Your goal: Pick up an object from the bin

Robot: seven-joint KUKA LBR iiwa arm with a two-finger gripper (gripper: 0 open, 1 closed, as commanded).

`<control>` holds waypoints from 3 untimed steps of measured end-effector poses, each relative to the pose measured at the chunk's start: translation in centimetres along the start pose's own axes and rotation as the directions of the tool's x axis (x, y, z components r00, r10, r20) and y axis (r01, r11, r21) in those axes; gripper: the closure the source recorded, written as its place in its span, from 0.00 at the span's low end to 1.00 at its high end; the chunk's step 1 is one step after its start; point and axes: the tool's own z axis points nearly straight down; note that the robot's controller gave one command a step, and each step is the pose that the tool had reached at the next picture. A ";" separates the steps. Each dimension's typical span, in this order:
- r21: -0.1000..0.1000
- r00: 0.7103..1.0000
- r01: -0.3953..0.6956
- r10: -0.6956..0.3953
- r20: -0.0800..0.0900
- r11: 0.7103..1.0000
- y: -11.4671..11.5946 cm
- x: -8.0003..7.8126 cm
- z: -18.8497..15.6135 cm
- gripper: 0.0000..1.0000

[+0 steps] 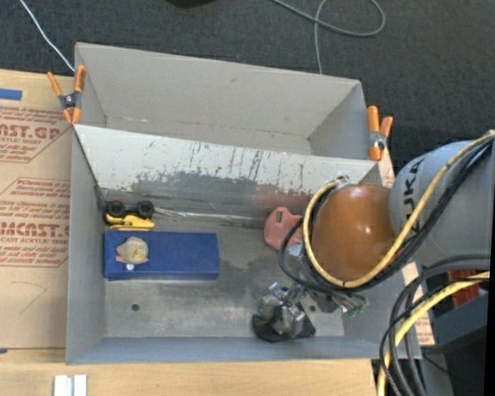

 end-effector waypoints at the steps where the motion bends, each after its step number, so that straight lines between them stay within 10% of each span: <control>1: 0.000 1.000 0.000 0.000 0.000 1.000 0.0 0.0 0.0 1.00; 3: -0.001 1.000 0.000 0.000 0.000 1.000 0.0 0.0 0.0 1.00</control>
Offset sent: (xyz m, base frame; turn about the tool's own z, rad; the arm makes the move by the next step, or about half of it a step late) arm 0.0000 0.0000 0.0000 0.0000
